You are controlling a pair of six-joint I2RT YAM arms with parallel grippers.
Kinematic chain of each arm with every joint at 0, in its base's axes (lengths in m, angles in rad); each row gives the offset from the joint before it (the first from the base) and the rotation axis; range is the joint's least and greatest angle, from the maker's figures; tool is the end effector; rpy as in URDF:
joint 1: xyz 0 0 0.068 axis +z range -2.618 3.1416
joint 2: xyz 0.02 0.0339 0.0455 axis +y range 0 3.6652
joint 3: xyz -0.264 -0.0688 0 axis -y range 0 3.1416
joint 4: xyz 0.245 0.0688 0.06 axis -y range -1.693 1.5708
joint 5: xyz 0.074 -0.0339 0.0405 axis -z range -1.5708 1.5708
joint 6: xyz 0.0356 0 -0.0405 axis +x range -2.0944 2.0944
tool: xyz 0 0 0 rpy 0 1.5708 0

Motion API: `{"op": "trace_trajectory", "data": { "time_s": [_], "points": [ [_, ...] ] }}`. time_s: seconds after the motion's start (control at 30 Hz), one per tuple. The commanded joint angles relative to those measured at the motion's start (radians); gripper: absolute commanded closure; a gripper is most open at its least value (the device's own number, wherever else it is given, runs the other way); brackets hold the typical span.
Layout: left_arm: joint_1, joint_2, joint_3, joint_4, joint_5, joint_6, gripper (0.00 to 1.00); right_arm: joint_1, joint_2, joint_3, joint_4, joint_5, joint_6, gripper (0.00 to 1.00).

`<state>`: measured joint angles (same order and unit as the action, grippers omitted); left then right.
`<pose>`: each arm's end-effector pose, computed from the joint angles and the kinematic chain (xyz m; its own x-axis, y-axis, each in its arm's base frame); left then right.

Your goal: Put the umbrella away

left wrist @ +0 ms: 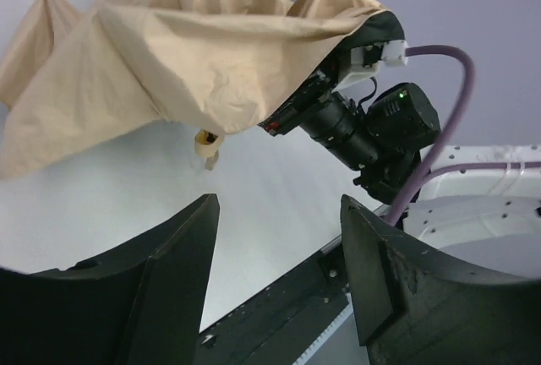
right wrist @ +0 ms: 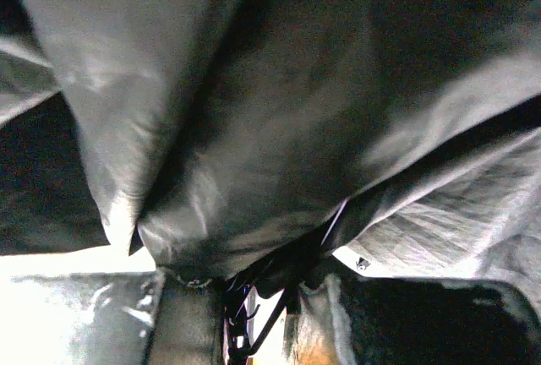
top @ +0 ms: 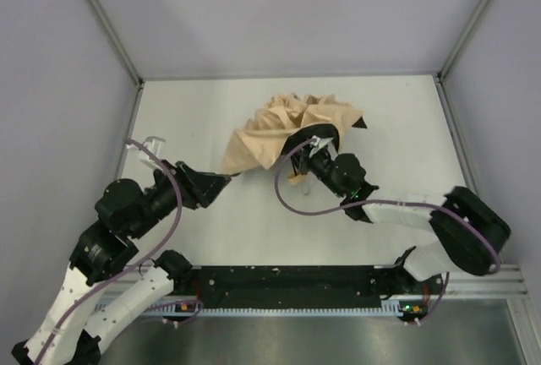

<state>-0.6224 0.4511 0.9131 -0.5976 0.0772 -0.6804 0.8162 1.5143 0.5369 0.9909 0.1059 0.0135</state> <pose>0.0662 -0.0509 0.3767 -0.4901 -0.4203 -0.7636 0.4310 0.6446 -0.6314 0.2091 0.2169 0.2090 0.0004 0.0201 -0.9998 -0.6521 0.7580 0.0149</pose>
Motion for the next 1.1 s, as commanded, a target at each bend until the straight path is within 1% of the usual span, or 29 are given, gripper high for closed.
{"op": "trace_trajectory", "data": {
  "time_s": [0.0, 0.03, 0.07, 0.13, 0.17, 0.27, 0.3, 0.33, 0.47, 0.5, 0.53, 0.6, 0.7, 0.73, 0.83, 0.9, 0.97, 1.03, 1.07],
  "points": [
    [0.001, 0.084, 0.238, -0.031, -0.039, -0.07, 0.3, -0.026, -0.3, 0.253, -0.261, -0.093, 0.139, 1.0],
    [0.001, 0.112, 0.291, -0.05, -0.066, -0.086, 0.26, -0.029, -0.322, 0.306, -0.367, -0.13, 0.161, 1.0],
    [0.0, 0.136, 0.334, -0.08, -0.1, -0.1, 0.24, -0.029, -0.35, 0.339, -0.458, -0.158, 0.18, 1.0],
    [0.001, 0.187, 0.397, -0.067, -0.1, -0.123, 0.24, -0.058, -0.391, 0.365, -0.539, -0.277, 0.264, 1.0],
    [0.001, 0.199, 0.408, -0.035, -0.091, -0.14, 0.24, -0.072, -0.41, 0.382, -0.596, -0.329, 0.301, 1.0],
    [0.0, 0.234, 0.426, 0.06, -0.082, -0.195, 0.24, -0.12, -0.457, 0.402, -0.669, -0.498, 0.406, 1.0],
    [0.001, 0.242, 0.435, 0.083, -0.082, -0.203, 0.22, -0.126, -0.473, 0.416, -0.699, -0.555, 0.422, 1.0],
    [0.001, 0.248, 0.444, 0.108, -0.051, -0.205, 0.21, -0.127, -0.483, 0.428, -0.733, -0.615, 0.428, 1.0],
    [0.001, 0.281, 0.461, 0.153, -0.033, -0.222, 0.18, -0.14, -0.528, 0.431, -0.794, -0.747, 0.479, 1.0],
    [0.0, 0.29, 0.451, 0.174, -0.012, -0.226, 0.13, -0.141, -0.54, 0.405, -0.764, -0.776, 0.499, 1.0],
    [0.001, 0.3, 0.429, 0.191, 0.022, -0.232, 0.02, -0.141, -0.552, 0.378, -0.727, -0.788, 0.535, 1.0],
    [0.0, 0.328, 0.394, 0.205, 0.08, -0.243, 0.02, -0.143, -0.565, 0.318, -0.619, -0.822, 0.612, 1.0],
    [0.001, 0.362, 0.343, 0.213, 0.163, -0.295, 0.02, -0.15, -0.545, 0.322, -0.61, -0.88, 0.646, 1.0],
    [0.001, 0.368, 0.327, 0.216, 0.185, -0.32, 0.02, -0.15, -0.536, 0.331, -0.635, -0.884, 0.648, 1.0],
    [-0.005, 0.342, 0.274, 0.229, 0.203, -0.352, 0.14, -0.173, -0.528, 0.365, -0.768, -0.815, 0.612, 1.0],
    [-0.005, 0.302, 0.244, 0.213, 0.17, -0.34, 0.2, -0.199, -0.522, 0.364, -0.778, -0.793, 0.646, 1.0],
    [-0.005, 0.285, 0.236, 0.187, 0.164, -0.311, 0.22, -0.207, -0.52, 0.364, -0.773, -0.788, 0.671, 1.0],
    [-0.005, 0.288, 0.228, 0.185, 0.2, -0.297, 0.22, -0.207, -0.519, 0.362, -0.781, -0.792, 0.672, 1.0],
    [-0.005, 0.291, 0.222, 0.188, 0.223, -0.3, 0.21, -0.207, -0.519, 0.364, -0.79, -0.789, 0.669, 1.0]
  ]
}}
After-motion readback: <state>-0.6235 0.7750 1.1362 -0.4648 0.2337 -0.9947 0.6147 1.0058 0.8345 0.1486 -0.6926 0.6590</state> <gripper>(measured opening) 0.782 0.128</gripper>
